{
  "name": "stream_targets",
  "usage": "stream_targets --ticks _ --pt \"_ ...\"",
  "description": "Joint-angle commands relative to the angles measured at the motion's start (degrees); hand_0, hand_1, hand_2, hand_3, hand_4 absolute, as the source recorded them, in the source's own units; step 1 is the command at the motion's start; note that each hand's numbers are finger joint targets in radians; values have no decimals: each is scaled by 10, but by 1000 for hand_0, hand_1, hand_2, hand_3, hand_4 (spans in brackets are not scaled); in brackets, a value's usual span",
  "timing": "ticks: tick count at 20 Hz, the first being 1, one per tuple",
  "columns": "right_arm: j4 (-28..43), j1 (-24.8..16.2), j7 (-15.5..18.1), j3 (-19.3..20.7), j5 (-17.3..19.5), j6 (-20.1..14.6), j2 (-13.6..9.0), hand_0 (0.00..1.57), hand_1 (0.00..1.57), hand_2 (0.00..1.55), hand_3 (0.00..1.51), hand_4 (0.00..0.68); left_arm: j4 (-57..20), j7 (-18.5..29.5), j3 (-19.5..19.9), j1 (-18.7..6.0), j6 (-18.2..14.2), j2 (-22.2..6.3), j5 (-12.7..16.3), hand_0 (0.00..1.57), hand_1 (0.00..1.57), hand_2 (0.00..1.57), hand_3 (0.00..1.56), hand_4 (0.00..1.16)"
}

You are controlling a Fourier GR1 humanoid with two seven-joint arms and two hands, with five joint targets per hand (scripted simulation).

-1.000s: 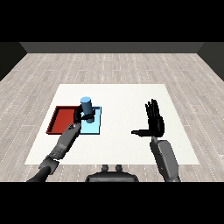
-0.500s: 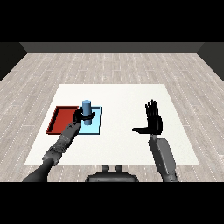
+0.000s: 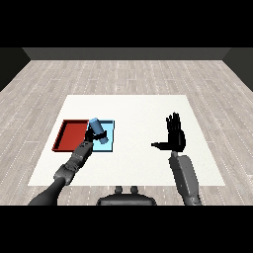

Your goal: Pick the blue can and put it in the blue box

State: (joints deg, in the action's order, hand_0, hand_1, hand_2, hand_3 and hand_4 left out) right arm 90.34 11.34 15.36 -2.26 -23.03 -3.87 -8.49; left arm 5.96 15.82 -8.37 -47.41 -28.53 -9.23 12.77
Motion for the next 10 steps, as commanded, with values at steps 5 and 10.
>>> stream_targets --ticks 5,10 --pt "8 -4 4 18 -9 21 -11 0 0 0 0 0 -51 -54 -30 -25 -43 -4 -46 0 0 0 0 0" --pt "28 0 -9 14 0 19 -13 0 0 0 0 0 -20 -16 3 -15 -99 3 -21 0 0 0 0 0"
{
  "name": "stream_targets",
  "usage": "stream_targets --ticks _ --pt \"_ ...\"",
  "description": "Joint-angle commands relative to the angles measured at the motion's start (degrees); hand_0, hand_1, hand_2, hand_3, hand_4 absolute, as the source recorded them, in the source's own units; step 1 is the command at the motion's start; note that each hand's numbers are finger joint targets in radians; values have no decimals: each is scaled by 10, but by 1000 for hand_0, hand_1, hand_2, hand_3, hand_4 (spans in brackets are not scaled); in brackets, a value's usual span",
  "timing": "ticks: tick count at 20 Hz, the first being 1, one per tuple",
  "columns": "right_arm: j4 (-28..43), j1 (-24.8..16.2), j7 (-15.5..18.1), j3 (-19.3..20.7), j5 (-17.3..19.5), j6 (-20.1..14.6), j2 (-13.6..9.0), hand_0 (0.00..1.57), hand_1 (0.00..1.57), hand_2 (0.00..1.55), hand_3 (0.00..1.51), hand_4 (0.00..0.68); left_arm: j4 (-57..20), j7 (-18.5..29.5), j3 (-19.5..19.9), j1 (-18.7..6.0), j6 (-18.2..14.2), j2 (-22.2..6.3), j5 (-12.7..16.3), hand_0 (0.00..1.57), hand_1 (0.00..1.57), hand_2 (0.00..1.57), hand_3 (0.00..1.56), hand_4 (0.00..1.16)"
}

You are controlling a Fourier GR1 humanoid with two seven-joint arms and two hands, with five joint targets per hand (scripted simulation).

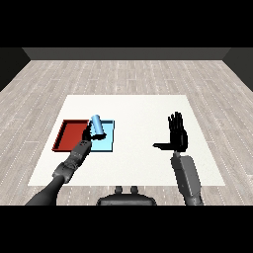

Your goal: Pick the blue can and put it in the blue box

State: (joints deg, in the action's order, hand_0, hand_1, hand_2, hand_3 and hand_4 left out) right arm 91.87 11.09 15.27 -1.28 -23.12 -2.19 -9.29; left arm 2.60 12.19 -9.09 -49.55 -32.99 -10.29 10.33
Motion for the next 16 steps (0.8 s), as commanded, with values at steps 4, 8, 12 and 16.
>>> stream_targets --ticks 4,8,12,16 --pt "10 -17 7 -9 1 18 3 0 0 0 0 0 101 147 61 21 -41 -10 51 0 0 0 0 0" --pt "11 -5 8 -5 24 8 -15 0 0 0 0 0 220 266 71 3 76 11 70 0 0 0 0 0" --pt "-17 -30 13 -29 37 13 -1 0 0 0 0 0 301 322 44 51 213 19 77 0 0 0 0 0" --pt "-39 -30 13 -12 27 46 -31 0 0 0 0 0 391 305 28 150 311 13 108 0 0 0 0 0"
